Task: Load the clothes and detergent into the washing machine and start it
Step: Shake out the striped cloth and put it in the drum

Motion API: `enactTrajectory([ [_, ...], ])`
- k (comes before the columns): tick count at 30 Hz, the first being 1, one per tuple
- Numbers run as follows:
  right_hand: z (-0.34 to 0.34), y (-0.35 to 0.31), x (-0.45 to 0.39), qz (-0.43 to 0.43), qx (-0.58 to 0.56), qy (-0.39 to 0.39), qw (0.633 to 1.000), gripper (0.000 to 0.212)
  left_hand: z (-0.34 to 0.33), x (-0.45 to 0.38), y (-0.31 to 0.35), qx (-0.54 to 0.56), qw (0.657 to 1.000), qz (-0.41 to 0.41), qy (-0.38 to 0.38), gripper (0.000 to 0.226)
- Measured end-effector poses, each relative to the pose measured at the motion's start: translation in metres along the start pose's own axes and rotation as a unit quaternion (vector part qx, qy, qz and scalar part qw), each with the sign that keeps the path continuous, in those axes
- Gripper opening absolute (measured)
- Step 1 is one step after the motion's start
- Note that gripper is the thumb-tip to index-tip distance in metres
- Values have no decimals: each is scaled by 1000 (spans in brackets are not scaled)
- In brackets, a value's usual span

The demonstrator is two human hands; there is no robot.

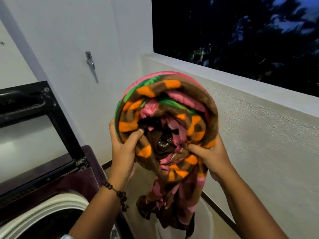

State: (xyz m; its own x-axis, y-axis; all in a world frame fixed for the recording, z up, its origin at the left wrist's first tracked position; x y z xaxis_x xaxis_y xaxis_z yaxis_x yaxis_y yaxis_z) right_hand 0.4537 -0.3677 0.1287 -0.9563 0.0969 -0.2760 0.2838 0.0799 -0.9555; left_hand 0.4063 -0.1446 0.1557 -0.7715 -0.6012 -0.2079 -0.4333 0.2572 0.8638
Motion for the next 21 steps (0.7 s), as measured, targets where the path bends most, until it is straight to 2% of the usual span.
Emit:
enactTrajectory([
  [4,10,-14,-6,67,18,28,997,89,10,0,-4,-74,992,24,-98,105],
  [8,17,-26,-11,128,95,17,987,88,11,-4,17,-216,961,-36,-166,131],
  [10,14,-32,-11,149,140,4,979,84,1,-4,32,-316,916,-118,-218,137],
  [12,9,-36,-10,174,188,-9,967,81,-11,-1,41,-434,844,-190,-253,139],
  [15,-3,-41,-5,226,255,-50,939,78,-31,4,39,-559,732,-248,-301,141],
  [17,-12,-44,-1,243,280,-79,925,79,-40,4,32,-599,688,-260,-318,137],
  [19,-17,-48,2,254,290,-92,918,80,-44,1,28,-601,689,-252,-318,122],
  [21,-19,-52,4,260,294,-95,915,81,-43,-4,26,-563,724,-262,-301,99],
])
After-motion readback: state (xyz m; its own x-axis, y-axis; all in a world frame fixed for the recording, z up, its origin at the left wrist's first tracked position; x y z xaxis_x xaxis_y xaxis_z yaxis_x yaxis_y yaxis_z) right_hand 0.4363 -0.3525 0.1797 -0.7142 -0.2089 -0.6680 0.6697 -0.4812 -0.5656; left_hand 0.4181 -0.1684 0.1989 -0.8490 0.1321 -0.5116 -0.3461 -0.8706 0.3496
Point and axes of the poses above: each hand's wrist, its own x-axis away from the middle knuckle, its own z-axis out of the back of the hand, y = z × x, the point moved 5 cm from there along -x, towards the middle knuckle, and after that the axes turned 11 degrees about y, right-handed, at the moved point
